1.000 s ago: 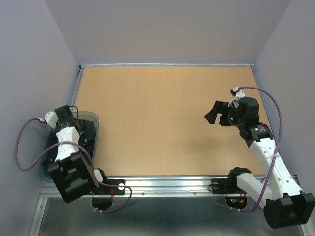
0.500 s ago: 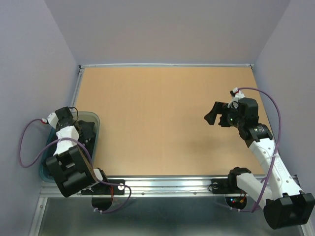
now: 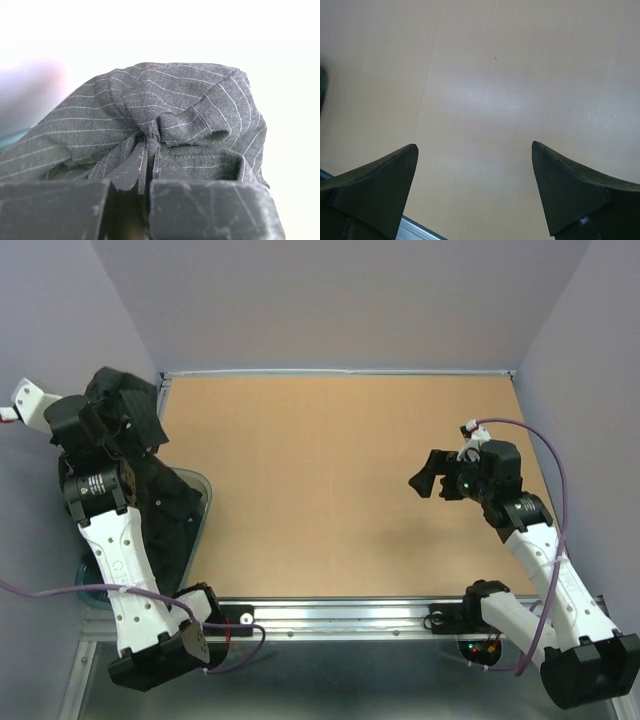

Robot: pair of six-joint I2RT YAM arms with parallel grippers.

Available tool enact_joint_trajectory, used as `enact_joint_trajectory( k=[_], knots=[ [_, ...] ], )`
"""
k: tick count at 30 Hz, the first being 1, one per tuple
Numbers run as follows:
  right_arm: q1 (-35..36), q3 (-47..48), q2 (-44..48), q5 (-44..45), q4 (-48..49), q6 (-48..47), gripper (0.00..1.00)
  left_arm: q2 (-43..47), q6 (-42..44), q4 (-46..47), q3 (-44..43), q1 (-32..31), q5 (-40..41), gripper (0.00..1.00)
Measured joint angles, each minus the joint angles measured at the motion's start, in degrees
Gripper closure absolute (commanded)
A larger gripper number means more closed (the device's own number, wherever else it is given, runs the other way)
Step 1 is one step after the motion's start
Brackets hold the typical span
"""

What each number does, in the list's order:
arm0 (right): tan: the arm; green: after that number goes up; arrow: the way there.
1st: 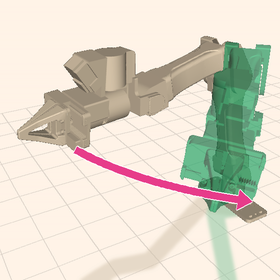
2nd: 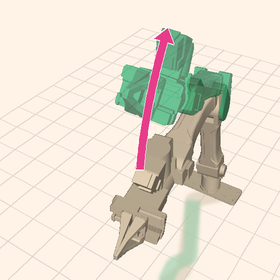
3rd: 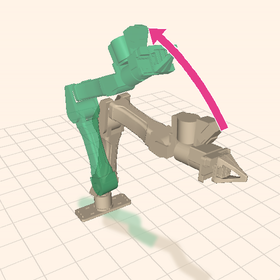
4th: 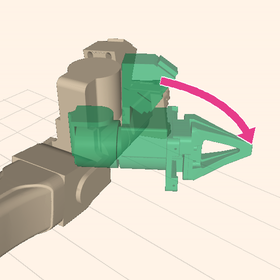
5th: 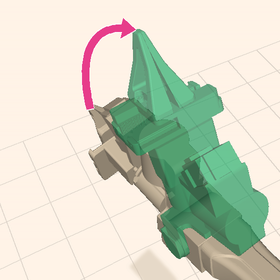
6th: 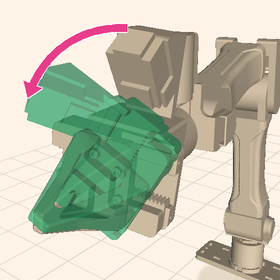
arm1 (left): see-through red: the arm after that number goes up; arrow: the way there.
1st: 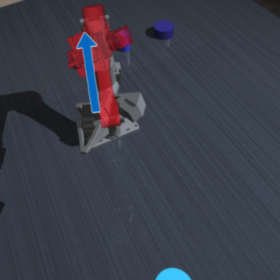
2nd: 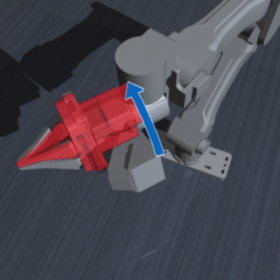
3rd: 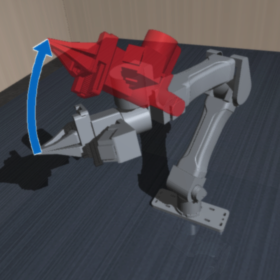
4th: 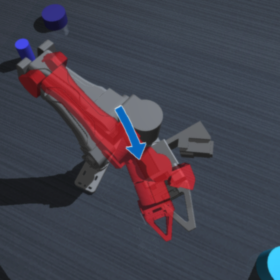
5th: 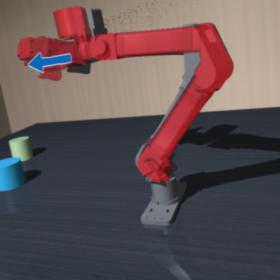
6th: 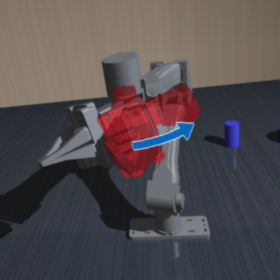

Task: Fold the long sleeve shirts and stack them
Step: Grab the shirt from the pile, then move the shirt to the center of the board

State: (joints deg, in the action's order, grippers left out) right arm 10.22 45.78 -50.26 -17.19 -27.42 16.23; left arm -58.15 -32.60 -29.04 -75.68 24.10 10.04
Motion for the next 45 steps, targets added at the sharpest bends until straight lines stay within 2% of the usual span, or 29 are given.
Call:
enact_joint_trajectory(
  k=[5,7,10,13,17,22,25,27,28,30,31,33,34,35,37,41,45],
  knots=[
    [1.2,0.0,0.1,-0.1,0.0,0.0,0.00,-1.4,-2.1,-0.4,-15.1,-10.8,-3.6,1.00],
    [1.2,0.0,0.3,-0.2,0.0,0.1,0.00,-5.5,-2.4,-1.6,-26.2,-16.5,-5.2,1.00],
    [1.2,0.0,1.0,-0.4,0.0,0.5,0.00,-11.8,-2.8,0.8,-40.5,-21.8,-9.5,1.00],
    [1.2,0.1,1.7,-0.4,0.0,0.5,0.00,-17.4,-3.6,5.2,-51.1,-25.9,-13.2,1.00],
    [1.2,0.1,2.4,-0.3,0.0,0.7,0.00,-22.6,-4.7,15.0,-57.7,-31.6,-16.4,1.00],
    [1.2,0.1,3.5,0.8,0.0,0.7,0.00,-28.1,-2.1,25.5,-58.4,-40.5,-15.8,1.00],
    [1.2,0.1,4.5,2.1,0.0,0.7,0.00,-30.5,1.6,28.7,-56.2,-46.4,-13.6,1.00],
    [1.2,0.1,5.0,3.5,0.0,0.8,0.00,-30.9,4.1,31.1,-51.2,-50.4,-11.2,0.97],
    [1.2,0.1,5.4,4.7,0.0,1.1,0.00,-30.6,5.7,32.0,-47.3,-52.3,-9.1,0.84],
    [1.2,0.1,6.0,5.9,0.0,1.3,0.00,-30.6,7.8,33.3,-40.8,-55.6,-6.2,0.71],
    [1.2,0.1,6.5,6.9,0.0,1.5,0.00,-30.3,8.4,33.9,-36.2,-57.4,-4.5,0.56],
    [1.2,0.1,7.4,8.9,0.0,1.8,0.00,-29.7,9.7,34.7,-27.0,-61.1,-1.9,0.42],
    [1.2,0.1,7.8,9.7,0.0,1.8,0.00,-29.4,10.2,34.8,-22.6,-63.0,-1.1,0.31],
    [1.2,0.1,8.2,10.3,0.0,1.8,0.00,-29.4,11.1,34.6,-19.8,-64.5,-0.5,0.27],
    [1.2,0.2,8.7,11.2,0.0,1.7,0.00,-29.0,12.4,33.8,-10.3,-70.8,1.0,0.21],
    [1.2,0.2,8.2,11.7,0.0,1.7,0.00,-25.0,13.3,30.7,2.2,-79.7,1.6,0.15],
    [1.2,1.3,4.4,10.6,-0.1,1.8,0.00,-15.1,11.9,27.3,9.1,-81.7,3.2,0.11]
  ],
)
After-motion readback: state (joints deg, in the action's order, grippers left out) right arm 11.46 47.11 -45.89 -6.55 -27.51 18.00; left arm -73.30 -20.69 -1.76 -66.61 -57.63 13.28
